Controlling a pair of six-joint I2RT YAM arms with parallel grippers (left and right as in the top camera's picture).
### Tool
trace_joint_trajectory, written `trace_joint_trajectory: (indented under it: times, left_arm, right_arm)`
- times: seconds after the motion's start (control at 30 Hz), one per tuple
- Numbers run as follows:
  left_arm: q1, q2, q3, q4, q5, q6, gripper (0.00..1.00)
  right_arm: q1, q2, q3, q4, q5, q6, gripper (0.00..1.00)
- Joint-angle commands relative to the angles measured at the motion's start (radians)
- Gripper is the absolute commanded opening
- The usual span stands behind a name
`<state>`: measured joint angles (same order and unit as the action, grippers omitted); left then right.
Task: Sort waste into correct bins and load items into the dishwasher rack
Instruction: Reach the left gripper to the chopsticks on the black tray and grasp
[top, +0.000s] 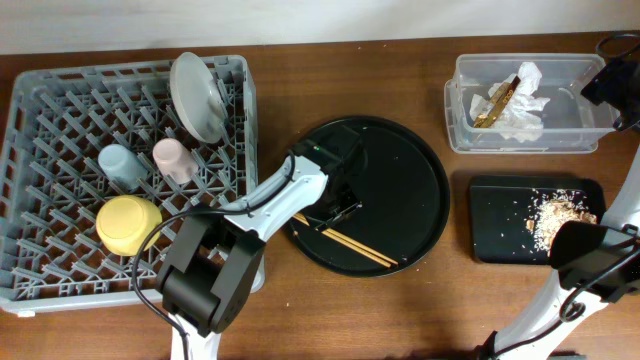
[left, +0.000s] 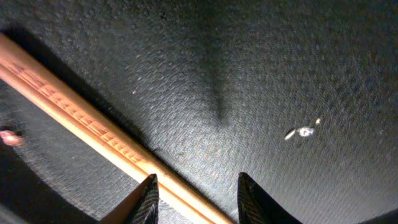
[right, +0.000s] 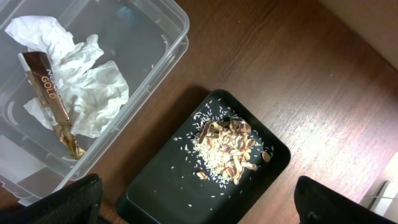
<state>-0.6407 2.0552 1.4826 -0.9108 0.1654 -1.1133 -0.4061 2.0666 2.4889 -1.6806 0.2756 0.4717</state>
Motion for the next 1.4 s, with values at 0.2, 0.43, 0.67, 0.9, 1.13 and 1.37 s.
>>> trace_joint_trajectory:
  times: [0.2, 0.43, 0.67, 0.9, 1.13, 1.37]
  left_arm:
    - [-0.010, 0.005, -0.039, 0.017, -0.019, -0.176, 0.36]
    - [-0.044, 0.005, -0.042, 0.027, -0.077, -0.230, 0.35]
    - [-0.098, 0.008, -0.042, 0.048, -0.105, -0.286, 0.34]
    - [-0.119, 0.008, -0.042, 0.047, -0.117, -0.290, 0.31]
    - [-0.125, 0.008, -0.071, 0.047, -0.117, -0.368, 0.30]
    - [-0.125, 0.008, -0.124, 0.063, -0.109, -0.498, 0.31]
  right_arm:
    - [0.000, 0.003, 0.000, -0.003, 0.013, 0.008, 0.99]
    - [0.000, 0.003, 0.000, -0.003, 0.013, 0.008, 0.99]
    - [0.000, 0.003, 0.000, -0.003, 0.013, 0.008, 0.99]
    - [0.000, 0.003, 0.000, -0.003, 0.013, 0.008, 0.99]
    - [0.000, 0.003, 0.000, -0.003, 0.013, 0.008, 0.99]
    - [0.000, 0.003, 0.000, -0.003, 0.013, 0.008, 0.99]
